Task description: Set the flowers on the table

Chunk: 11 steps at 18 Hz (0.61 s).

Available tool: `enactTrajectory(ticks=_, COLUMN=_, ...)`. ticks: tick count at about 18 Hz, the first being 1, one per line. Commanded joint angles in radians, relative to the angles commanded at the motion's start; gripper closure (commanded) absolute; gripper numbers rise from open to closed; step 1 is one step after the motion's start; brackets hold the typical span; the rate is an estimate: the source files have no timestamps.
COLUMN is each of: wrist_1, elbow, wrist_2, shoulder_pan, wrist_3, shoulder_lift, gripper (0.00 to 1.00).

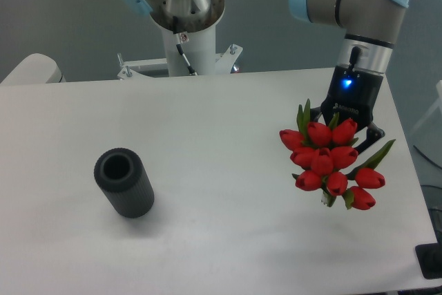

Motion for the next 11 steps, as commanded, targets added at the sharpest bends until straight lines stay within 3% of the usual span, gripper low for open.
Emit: enactTrajectory(ticks=11, wrist_1=0.000, elbow=0.014, wrist_2=0.063, shoulder_pan=-0.025, wrist_3=0.000, shoulder_lift=0.002, gripper=0.74)
